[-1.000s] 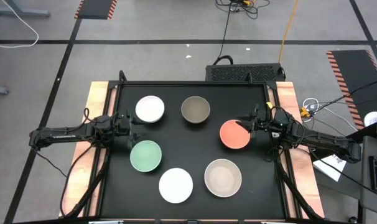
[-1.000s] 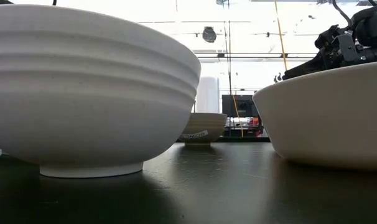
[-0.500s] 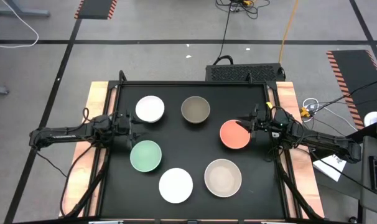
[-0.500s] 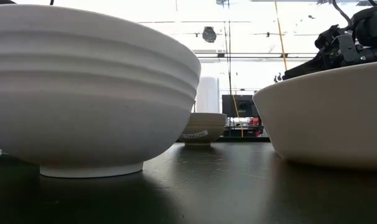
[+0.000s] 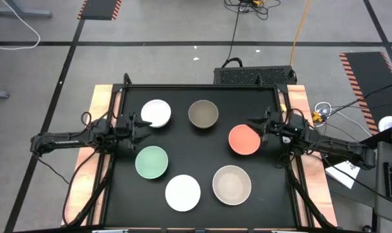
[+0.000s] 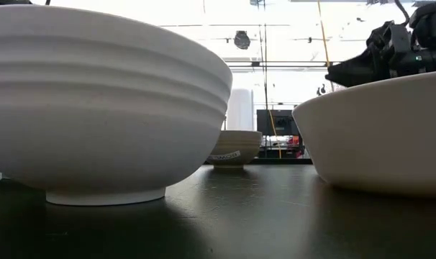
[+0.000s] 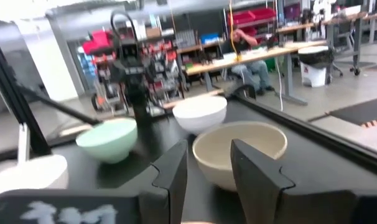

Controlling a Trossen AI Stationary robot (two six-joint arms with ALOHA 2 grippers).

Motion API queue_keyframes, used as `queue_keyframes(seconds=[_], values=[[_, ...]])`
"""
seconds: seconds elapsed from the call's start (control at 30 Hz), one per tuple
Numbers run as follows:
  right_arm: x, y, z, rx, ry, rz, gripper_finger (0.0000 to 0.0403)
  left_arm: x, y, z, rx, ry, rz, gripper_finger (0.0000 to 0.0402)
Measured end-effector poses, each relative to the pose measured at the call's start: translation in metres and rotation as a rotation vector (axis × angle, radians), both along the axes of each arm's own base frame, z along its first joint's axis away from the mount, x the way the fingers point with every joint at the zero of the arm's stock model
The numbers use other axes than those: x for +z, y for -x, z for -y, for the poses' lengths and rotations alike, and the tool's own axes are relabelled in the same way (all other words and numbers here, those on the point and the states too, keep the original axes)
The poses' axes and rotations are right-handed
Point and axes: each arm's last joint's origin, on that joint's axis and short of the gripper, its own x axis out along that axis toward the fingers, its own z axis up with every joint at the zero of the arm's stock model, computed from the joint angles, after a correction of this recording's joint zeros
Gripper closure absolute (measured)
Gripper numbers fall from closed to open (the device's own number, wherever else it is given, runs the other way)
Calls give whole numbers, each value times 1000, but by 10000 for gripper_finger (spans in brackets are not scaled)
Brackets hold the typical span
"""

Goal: Nest bowls inside each other
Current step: Stack the light orange bowl on top of the light brown bowl

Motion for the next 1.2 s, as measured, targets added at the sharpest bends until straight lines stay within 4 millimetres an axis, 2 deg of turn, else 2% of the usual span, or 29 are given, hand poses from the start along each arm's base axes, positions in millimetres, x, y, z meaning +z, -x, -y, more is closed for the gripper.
queue_keyframes(seconds=[0.37, 1.2], values=[[6, 0, 0, -4, 72, 42, 287, 4, 1, -1, 45, -101, 26, 163], [5, 0, 0, -8, 123, 30, 287, 5, 1, -2, 86, -65, 41, 163]])
